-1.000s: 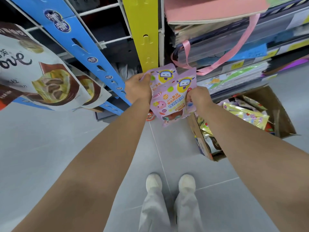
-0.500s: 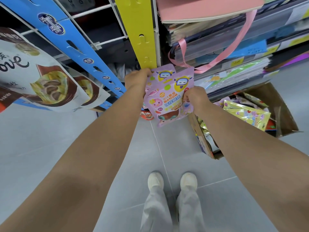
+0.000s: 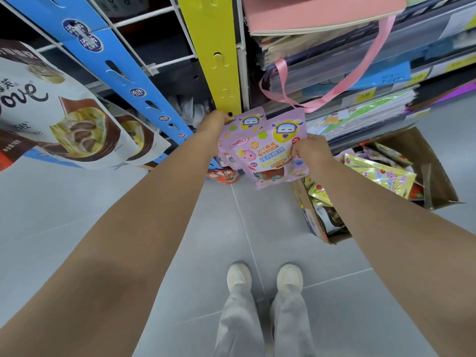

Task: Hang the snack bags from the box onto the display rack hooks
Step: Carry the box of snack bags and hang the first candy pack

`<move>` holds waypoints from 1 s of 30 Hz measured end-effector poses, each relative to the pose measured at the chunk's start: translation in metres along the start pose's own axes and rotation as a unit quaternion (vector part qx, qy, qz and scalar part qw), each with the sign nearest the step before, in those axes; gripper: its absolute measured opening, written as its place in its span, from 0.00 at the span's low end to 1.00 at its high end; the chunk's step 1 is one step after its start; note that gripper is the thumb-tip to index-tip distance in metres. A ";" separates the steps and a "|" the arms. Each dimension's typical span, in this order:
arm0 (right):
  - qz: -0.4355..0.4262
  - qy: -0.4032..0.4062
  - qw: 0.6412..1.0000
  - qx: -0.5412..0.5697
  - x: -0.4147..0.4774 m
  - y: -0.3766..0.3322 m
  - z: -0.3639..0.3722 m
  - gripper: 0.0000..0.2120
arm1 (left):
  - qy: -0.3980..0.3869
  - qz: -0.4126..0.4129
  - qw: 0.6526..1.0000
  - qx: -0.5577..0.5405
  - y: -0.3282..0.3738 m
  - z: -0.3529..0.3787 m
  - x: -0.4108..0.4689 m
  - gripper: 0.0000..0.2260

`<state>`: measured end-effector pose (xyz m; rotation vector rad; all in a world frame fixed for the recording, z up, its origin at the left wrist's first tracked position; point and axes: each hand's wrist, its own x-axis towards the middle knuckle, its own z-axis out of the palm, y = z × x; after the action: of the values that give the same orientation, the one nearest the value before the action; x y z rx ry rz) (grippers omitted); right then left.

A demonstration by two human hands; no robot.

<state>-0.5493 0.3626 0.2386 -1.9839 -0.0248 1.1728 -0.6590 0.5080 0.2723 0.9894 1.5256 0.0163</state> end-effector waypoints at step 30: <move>0.037 0.100 0.993 0.045 -0.080 -0.040 0.055 0.15 | 0.068 0.301 0.934 0.179 -0.004 -0.050 -0.061 0.03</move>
<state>-0.6209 0.3924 0.3098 -2.0266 0.2027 0.9978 -0.7094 0.4964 0.3314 1.7544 1.3174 0.2526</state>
